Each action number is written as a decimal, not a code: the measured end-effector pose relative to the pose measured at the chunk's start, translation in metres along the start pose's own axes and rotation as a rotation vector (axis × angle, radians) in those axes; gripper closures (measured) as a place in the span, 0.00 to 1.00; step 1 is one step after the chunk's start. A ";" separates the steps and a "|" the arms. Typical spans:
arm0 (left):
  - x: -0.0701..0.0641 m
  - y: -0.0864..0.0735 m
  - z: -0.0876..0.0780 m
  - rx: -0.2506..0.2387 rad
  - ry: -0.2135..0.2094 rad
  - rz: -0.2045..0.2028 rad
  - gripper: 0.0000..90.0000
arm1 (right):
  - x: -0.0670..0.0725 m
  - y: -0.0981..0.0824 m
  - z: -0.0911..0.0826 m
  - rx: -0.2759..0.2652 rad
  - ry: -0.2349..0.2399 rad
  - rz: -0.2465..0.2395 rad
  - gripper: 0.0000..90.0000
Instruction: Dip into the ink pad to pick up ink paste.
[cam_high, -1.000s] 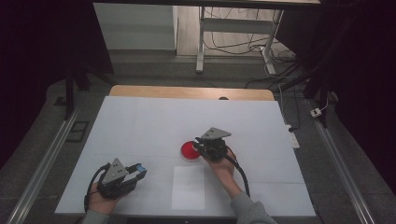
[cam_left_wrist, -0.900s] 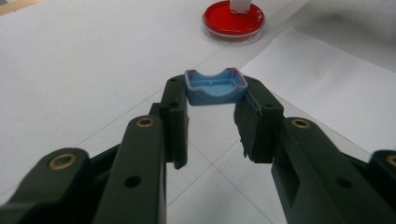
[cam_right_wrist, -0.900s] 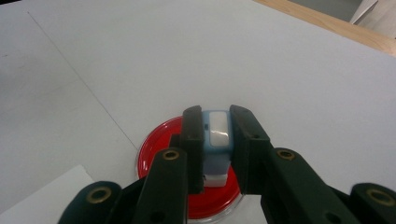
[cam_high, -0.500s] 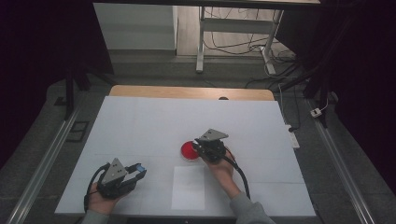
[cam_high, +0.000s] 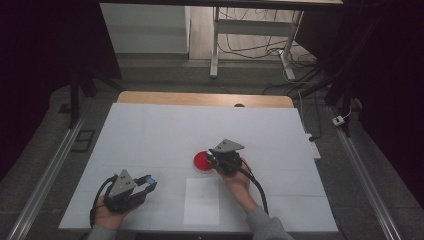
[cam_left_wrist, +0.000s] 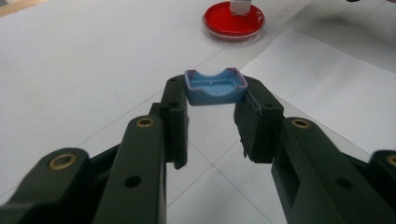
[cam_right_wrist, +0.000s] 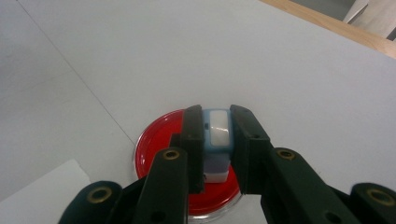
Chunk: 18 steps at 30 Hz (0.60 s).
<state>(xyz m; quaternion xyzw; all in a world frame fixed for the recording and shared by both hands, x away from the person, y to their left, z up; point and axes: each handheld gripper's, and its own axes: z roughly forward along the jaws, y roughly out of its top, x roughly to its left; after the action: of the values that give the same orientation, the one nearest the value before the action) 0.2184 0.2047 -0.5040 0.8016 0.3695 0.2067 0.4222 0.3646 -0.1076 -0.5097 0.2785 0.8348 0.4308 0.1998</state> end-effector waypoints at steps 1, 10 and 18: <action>0.000 0.000 0.000 0.000 0.000 0.000 0.73 | 0.000 0.000 0.000 0.001 -0.001 -0.001 0.85; 0.000 0.000 0.000 0.000 0.000 0.000 0.73 | 0.000 0.000 0.000 -0.006 0.001 0.012 0.84; 0.000 0.000 0.000 -0.001 0.000 0.001 0.73 | -0.002 0.002 -0.004 -0.017 0.009 0.027 0.84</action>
<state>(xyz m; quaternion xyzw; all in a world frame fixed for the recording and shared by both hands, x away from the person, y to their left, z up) 0.2184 0.2047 -0.5039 0.8016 0.3689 0.2070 0.4224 0.3645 -0.1108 -0.5058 0.2862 0.8280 0.4419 0.1927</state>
